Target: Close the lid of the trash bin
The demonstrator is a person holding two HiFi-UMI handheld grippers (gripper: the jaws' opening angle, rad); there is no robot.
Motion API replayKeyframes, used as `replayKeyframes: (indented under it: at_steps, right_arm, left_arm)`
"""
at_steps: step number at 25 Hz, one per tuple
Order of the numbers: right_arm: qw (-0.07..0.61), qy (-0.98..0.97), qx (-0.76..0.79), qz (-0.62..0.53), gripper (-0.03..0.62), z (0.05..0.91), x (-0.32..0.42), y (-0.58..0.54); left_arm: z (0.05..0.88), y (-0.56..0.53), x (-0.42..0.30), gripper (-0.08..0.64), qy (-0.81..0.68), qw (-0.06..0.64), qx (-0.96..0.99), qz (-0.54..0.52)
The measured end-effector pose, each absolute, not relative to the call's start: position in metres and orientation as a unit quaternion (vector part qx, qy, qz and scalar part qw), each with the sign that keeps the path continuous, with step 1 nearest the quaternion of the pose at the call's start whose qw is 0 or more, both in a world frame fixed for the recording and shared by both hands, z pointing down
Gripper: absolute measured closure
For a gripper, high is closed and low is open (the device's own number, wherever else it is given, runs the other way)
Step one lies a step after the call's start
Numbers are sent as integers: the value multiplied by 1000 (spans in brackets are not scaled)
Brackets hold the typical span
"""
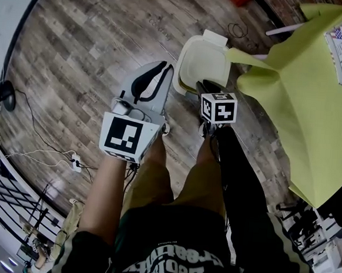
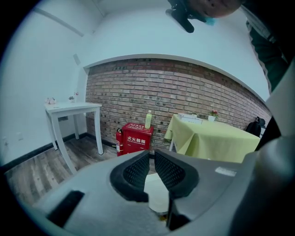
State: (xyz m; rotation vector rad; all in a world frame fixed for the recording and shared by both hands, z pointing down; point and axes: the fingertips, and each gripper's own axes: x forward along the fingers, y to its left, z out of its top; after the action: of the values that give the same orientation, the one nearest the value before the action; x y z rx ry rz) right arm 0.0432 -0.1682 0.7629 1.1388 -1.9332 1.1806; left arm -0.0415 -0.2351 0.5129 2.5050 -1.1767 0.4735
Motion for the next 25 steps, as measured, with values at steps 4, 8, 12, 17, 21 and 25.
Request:
replayKeyframes:
  at_steps: [4,8,12,17,21,25]
  right_arm:
    - [306,-723,423,452,495,781,39,-159]
    - [313,-719,417,459,489,796,36,-151]
    - [320,-716,414,463,488,811,32,-146]
    - [334,-709,407,469,480,827,29,-139]
    - [342,-706,402,472,480,837,29,-138]
    - [348,-703,397,476,476,846,27,-135]
  left_arm:
    - [523,-230,-44,517,-414,174,878,165]
    - [537,-223,-48,517,-415,175,876,174]
    - [552,-218,-52,517,-415,186,873,178]
    - [563,-219,-57,526,-415,193,871,178]
    - [568,-226,-62,529,-418,192,870,178]
    - [573,-231,-67,529,-421,195,869,173]
